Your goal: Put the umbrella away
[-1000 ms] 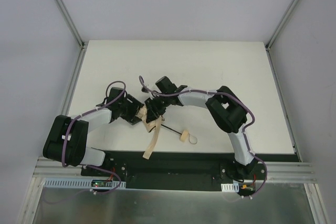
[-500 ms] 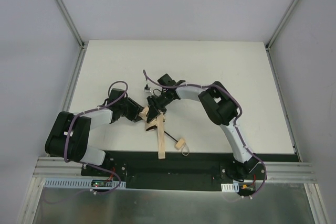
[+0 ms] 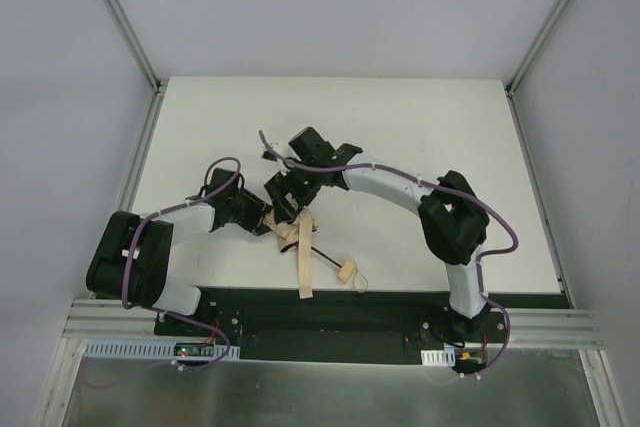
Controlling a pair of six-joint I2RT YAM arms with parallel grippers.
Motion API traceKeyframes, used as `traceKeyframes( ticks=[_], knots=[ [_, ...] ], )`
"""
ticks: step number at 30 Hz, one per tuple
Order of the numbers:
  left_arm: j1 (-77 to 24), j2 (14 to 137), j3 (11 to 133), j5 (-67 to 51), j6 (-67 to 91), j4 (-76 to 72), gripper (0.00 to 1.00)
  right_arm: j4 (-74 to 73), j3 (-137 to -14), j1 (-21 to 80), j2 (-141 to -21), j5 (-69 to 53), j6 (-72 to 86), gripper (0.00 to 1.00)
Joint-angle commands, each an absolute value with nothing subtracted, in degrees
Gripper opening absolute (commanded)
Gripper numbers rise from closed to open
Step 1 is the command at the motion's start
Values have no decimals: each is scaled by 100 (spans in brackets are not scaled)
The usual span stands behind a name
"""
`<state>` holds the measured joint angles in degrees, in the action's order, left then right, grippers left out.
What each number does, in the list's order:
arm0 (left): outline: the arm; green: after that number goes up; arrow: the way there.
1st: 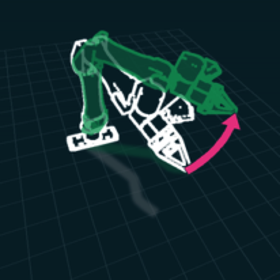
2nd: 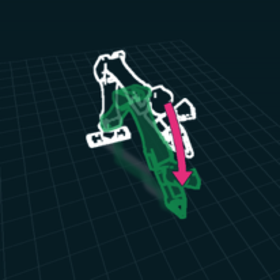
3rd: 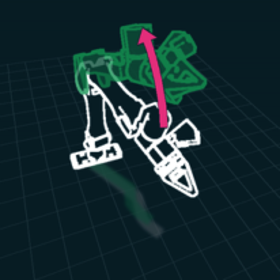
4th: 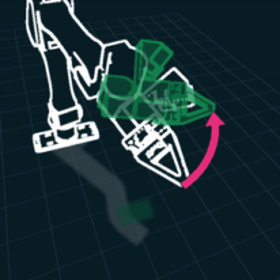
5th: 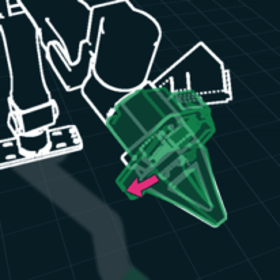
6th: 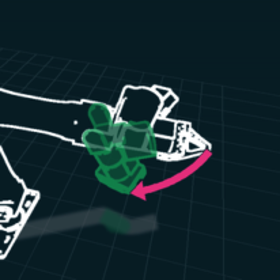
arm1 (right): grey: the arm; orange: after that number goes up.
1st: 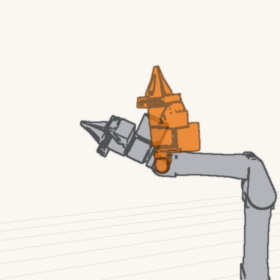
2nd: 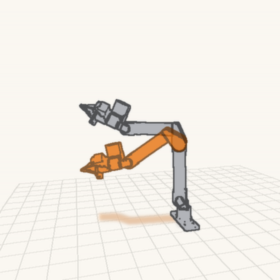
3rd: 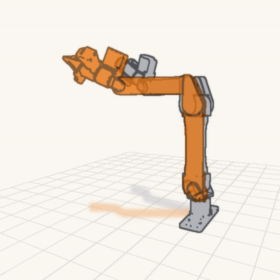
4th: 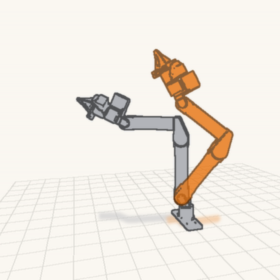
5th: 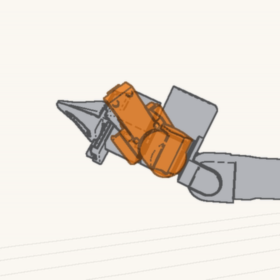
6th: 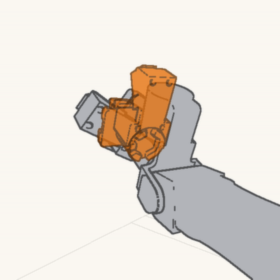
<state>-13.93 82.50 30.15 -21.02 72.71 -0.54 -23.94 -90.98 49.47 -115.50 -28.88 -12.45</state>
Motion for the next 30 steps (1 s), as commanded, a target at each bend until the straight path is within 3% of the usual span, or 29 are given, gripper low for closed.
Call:
traceKeyframes(
  ticks=[1, 11, 13, 15, 16, 20, 21, 24, 25, 30],
  knots=[
    [-1450, 8490, 3075, -1881, 7435, 1423, 0, -2304, -8948, 5606, -11496, -1435, -2029, 88],
    [-1415, 8718, 3525, -2100, 7848, 1986, 0, -1250, -7885, 6336, -11751, 517, -2364, 83],
    [-1415, 8762, 3516, -2136, 7962, 2021, 0, -1222, -7848, 6433, -11970, 1078, -2391, 75],
    [-1415, 8745, 3481, -2127, 8050, 2013, 0, -1423, -7989, 6425, -12198, 1589, -2233, 60],
    [-1415, 8719, 3472, -2101, 8068, 2004, 0, -1398, -7920, 6390, -12217, 1608, -2206, 46],
    [-1389, 8649, 3480, -1960, 7824, 1925, 1, -1354, -7744, 6144, -12252, 750, -1996, 5],
    [-1389, 8640, 3498, -1916, 7613, 1899, 12, -1293, -7674, 6057, -12243, 347, -1960, 0],
    [-1389, 8570, 3594, -1732, 7112, 1749, 57, -1240, -7568, 5732, -12261, -910, -1715, 0],
    [-1389, 8517, 3577, -1723, 6928, 1645, 65, -1213, -7541, 5600, -12287, -1366, -1627, 0],
    [-1406, 8130, 3174, -1828, 6574, 758, 73, -1187, -7786, 5063, -12524, -3512, -1179, 0]
  ],
)
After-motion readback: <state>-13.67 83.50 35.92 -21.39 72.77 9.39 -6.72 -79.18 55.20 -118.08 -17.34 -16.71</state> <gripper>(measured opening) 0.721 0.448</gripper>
